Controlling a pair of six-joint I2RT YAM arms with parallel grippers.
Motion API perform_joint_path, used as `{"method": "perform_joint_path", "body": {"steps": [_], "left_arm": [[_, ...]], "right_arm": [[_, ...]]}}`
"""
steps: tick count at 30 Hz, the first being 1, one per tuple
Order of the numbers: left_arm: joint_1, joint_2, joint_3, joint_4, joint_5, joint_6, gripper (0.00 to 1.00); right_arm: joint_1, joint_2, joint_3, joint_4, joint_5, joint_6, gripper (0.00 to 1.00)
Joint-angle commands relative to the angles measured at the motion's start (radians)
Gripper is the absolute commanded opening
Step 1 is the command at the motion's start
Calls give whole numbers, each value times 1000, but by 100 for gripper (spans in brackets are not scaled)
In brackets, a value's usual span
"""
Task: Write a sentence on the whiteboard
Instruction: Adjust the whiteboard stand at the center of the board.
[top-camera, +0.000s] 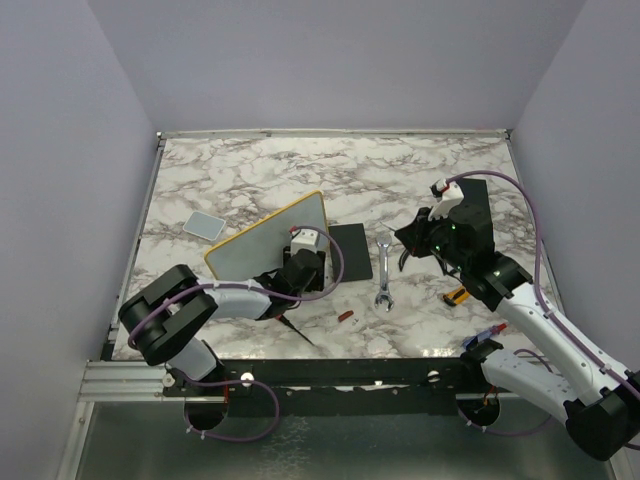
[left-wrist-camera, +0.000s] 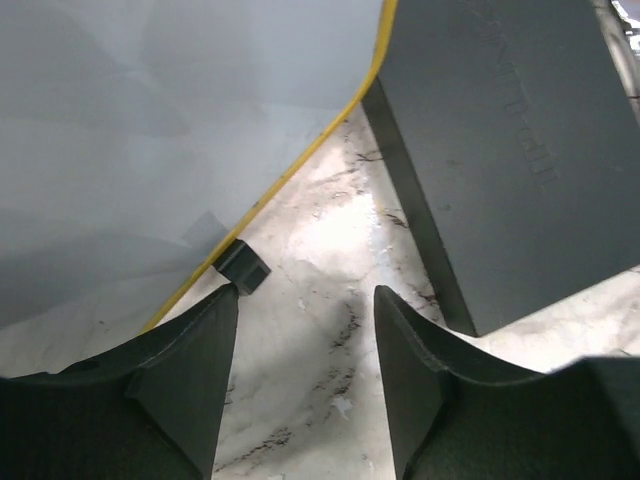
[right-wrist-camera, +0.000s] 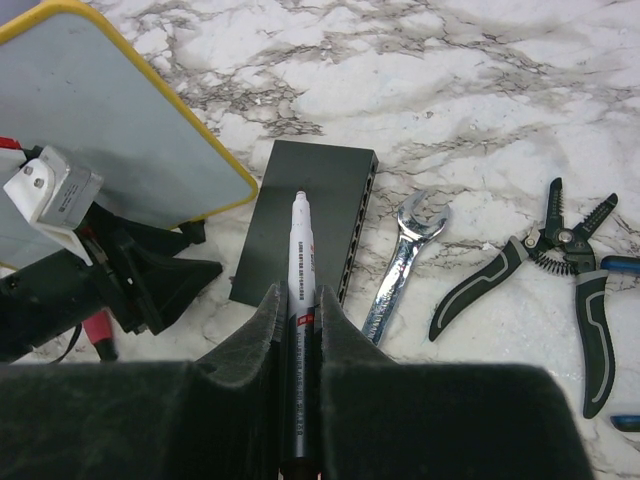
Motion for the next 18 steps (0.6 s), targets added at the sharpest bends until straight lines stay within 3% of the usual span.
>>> {"method": "perform_joint_path", "body": {"steps": [1,5,10,18], "left_arm": [[-10,-85,7,-21,101,27,60],[-10,-202,50,-204,204,70,68],[-7,-358,140,-453,330,115,71],[34,-362,525,-784,414,274,71]], "right_arm": [[1,-2,-8,24,26,5,1],[1,-2,-10,32,24,2,1],[1,-3,-21,48,22,2,1],[1,-8,-13,49,13,-4,1]]}}
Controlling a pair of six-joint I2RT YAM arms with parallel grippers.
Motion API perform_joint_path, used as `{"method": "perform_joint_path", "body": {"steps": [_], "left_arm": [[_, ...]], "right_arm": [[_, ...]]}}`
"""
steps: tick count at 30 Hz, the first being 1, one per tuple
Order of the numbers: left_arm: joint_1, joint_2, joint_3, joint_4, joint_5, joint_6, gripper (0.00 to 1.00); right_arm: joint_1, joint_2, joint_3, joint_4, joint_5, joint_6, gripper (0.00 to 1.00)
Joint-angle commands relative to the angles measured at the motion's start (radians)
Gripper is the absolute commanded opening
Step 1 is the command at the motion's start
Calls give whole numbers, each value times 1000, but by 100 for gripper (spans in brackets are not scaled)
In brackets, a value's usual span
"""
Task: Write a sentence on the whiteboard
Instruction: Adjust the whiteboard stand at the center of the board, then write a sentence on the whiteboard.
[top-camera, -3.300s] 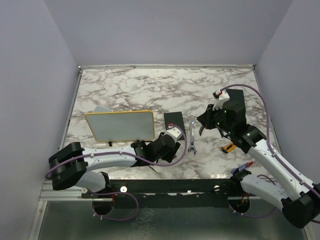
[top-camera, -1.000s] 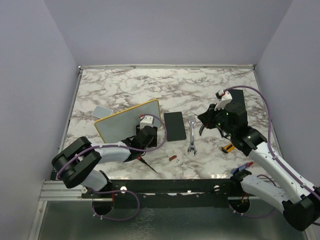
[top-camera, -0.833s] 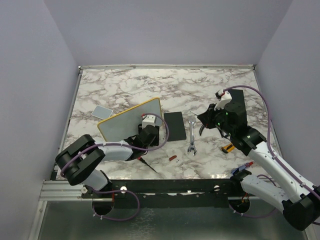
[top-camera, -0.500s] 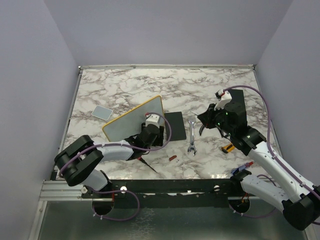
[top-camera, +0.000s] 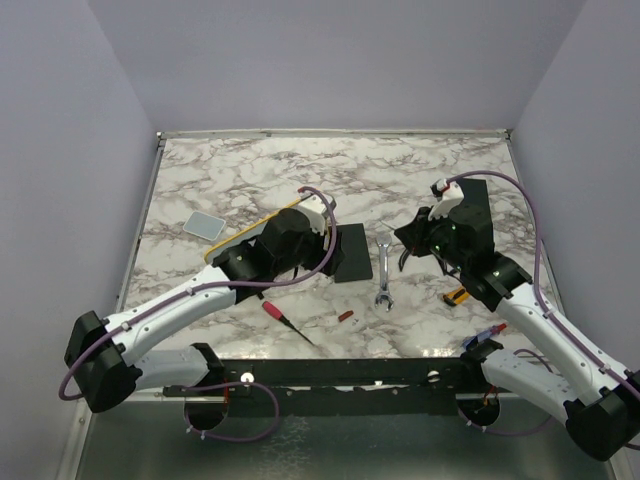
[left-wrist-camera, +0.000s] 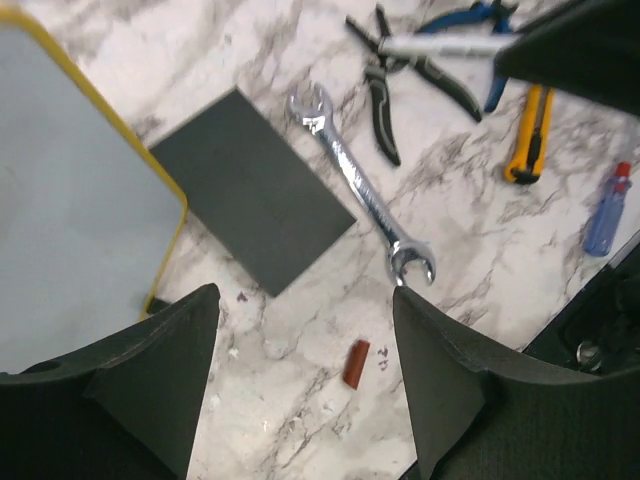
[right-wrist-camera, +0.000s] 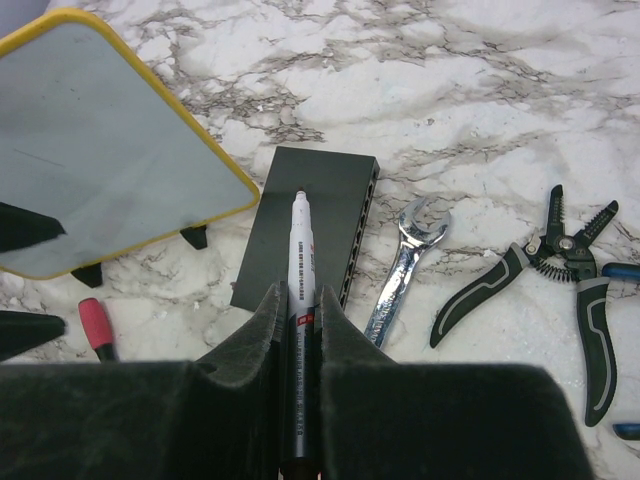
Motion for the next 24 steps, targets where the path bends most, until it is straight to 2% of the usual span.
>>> {"method": "perform_joint_path", "body": {"steps": [1,6,9,12,17,20,24], "left_arm": [[44,15,225,-231,84,130,71],[122,78,432,-324,155,201,73],[238,90,463,-349,158,238,74],[407,63,447,-347,196,245,78],[702,-34,364,-308,369,192,79],[788,-89,305,-306,424,169,79],[842,-186,221,-318,458,136,79]], "right_arm": [[1,-10,-4,27,12,-4,1],[1,-16,0,30,28,-11,1],[1,-16,3,36,36,-16,1],[1,-17,10,45,34,-18,1],[1,-8,20,81,-26,-23,1],[1,5,19,101,-54,-30,1],[1,28,27,113,-74,-34,1]]}}
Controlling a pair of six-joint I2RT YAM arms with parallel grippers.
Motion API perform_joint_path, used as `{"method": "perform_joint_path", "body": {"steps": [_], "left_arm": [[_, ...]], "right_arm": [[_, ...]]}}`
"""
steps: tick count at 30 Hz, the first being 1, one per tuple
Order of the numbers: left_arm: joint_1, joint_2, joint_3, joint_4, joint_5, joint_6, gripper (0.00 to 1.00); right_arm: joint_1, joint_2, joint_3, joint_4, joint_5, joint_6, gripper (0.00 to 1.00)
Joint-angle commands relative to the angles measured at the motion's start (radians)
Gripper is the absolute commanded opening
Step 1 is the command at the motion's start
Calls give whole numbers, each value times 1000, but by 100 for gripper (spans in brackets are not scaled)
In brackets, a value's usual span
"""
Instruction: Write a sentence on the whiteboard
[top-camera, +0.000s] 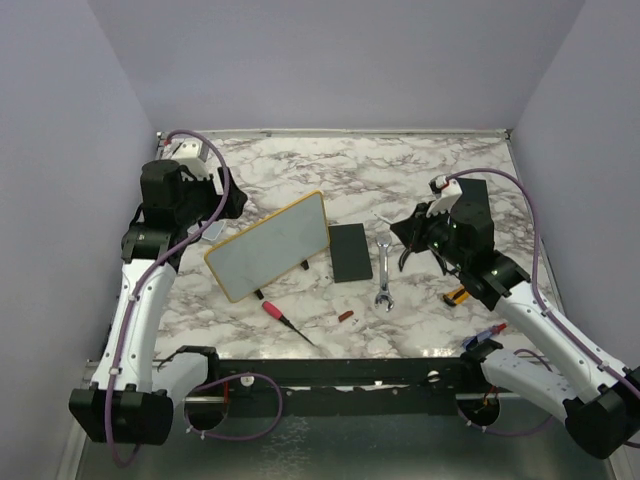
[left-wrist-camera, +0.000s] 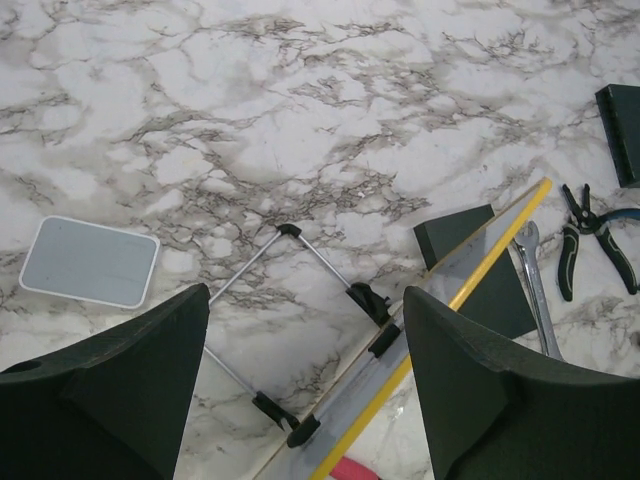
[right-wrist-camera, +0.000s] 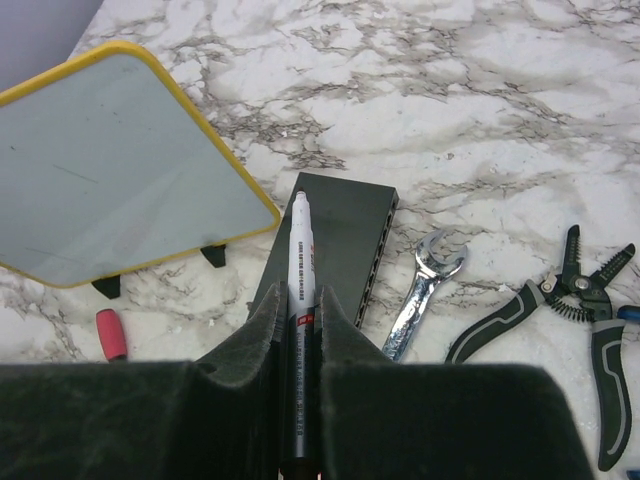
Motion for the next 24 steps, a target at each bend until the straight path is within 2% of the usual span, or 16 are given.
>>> {"method": "perform_joint_path", "body": {"steps": [1,4,9,16,20,24], "left_arm": [[43,-126,-73,-31,121,-42,79],[46,-186,-96,-78,136,-33,80],[46,-245,-150,-169,52,-3,81],[46,-269,-178,-191,23,-15,79],[46,-252,-186,-199,33,-30,69],[46,-269,-175,-219,10,-19,65]], "right_arm": [[1,23,27,46,-49,-19,1],[1,29,24,58,-59,-22,1],[1,33,23,70,-92,-25,1],[14,11,2,151,-264,-41,1],[96,25,-38,315,-303,1,1],[238,97,-43,448,-230,0,1]]}}
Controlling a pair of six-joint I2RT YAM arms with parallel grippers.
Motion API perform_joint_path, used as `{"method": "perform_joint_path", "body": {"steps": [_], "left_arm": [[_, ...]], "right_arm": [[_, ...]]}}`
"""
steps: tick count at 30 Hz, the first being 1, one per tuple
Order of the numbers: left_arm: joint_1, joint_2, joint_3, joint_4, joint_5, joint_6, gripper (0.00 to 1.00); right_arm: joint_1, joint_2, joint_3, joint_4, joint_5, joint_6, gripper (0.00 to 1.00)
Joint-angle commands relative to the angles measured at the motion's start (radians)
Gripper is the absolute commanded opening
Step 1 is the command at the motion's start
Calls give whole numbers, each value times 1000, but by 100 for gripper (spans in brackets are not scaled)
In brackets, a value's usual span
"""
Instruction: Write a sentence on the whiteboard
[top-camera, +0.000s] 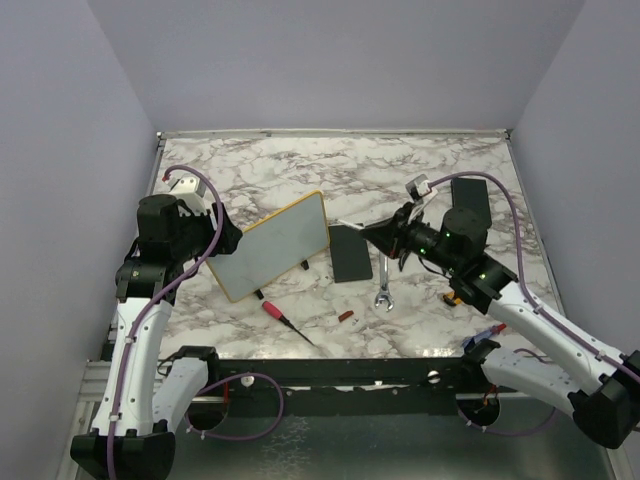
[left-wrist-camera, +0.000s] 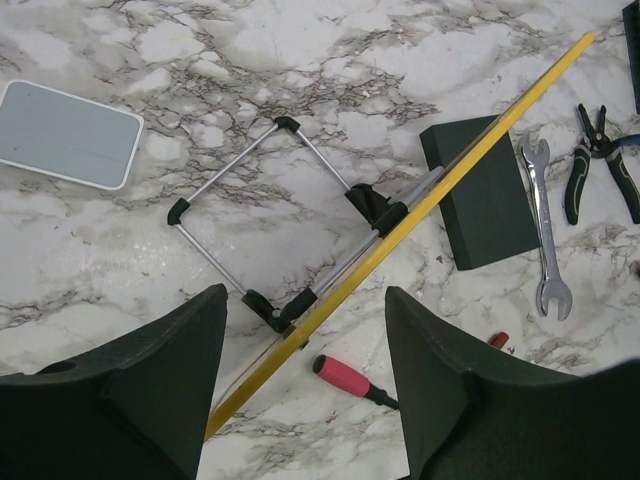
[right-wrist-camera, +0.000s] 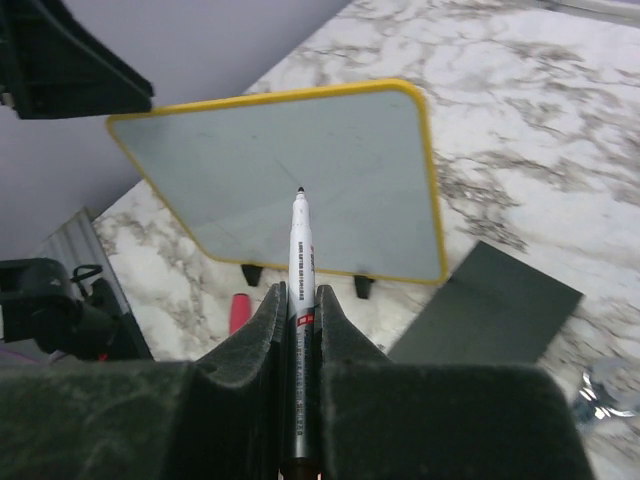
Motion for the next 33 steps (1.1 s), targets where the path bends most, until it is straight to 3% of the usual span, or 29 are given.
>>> {"method": "perform_joint_path", "body": {"steps": [1,7,13,18,33], "left_arm": [[5,-15,8,-58,-28,13,65],[5,-9,9,-96,-48,30,62],[4,-18,10,-100,-41,38,57],[3,-17,8,-104,-38,41,52],[2,-11,12,-108,-52,44,52]], "right_arm": [[151,85,-9,214,31,3,1],[325,282,48,394,113,-24,1],[401,488,150,496,119,-57,1],[424,593,247,495,90,-80,1],[463,714,336,446,12,-149,1]]}}
